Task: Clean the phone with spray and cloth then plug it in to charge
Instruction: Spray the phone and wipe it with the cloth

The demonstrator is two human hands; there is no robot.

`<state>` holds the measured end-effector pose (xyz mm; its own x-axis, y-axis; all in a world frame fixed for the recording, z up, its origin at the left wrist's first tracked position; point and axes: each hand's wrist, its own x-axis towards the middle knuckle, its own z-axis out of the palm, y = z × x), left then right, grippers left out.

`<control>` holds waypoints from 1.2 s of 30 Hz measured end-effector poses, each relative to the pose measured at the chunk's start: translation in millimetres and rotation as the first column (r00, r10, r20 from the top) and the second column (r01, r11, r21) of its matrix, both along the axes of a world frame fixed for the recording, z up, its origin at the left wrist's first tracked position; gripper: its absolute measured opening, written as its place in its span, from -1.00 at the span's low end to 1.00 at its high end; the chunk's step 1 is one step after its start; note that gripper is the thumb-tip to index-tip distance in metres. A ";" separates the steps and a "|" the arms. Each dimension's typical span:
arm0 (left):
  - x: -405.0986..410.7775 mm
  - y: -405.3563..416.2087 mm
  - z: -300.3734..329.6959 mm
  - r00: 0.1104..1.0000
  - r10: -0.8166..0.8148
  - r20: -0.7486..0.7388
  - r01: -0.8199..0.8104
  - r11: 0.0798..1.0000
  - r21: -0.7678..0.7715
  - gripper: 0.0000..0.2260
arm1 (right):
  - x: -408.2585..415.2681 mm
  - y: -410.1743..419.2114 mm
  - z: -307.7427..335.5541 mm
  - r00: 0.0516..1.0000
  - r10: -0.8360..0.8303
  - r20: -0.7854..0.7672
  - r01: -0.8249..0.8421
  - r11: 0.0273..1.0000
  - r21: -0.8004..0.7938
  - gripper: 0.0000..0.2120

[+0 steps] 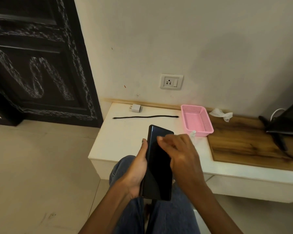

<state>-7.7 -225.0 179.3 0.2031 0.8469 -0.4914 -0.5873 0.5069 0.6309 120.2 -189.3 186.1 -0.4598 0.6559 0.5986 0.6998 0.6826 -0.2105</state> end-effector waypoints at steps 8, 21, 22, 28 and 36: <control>-3.6 1.4 -1.5 1.000 -0.018 0.006 0.018 0.999 -0.036 -0.37 | 5.5 -4.6 -6.8 0.996 0.089 0.021 -0.088 0.996 -0.031 -0.63; -7.1 4.0 -10.1 1.000 -0.029 -0.013 0.028 0.999 -0.044 -0.36 | 19.9 11.8 -10.4 0.998 -0.002 -0.058 -0.002 0.998 -0.060 -0.50; -8.4 5.2 -11.5 0.999 -0.023 -0.029 0.022 0.999 -0.038 -0.35 | 16.6 9.5 -9.8 0.999 -0.007 -0.052 0.005 1.000 -0.030 -0.54; -8.4 3.5 -9.4 0.999 -0.027 0.031 0.028 0.999 -0.015 -0.36 | 17.9 8.0 -19.0 0.997 0.073 -0.009 -0.073 0.997 0.008 -0.53; -21.2 5.8 -19.6 0.999 0.026 -0.022 -0.027 0.998 -0.057 -0.27 | 14.0 -1.0 -26.6 0.990 0.071 -0.121 -0.064 0.996 0.061 -0.59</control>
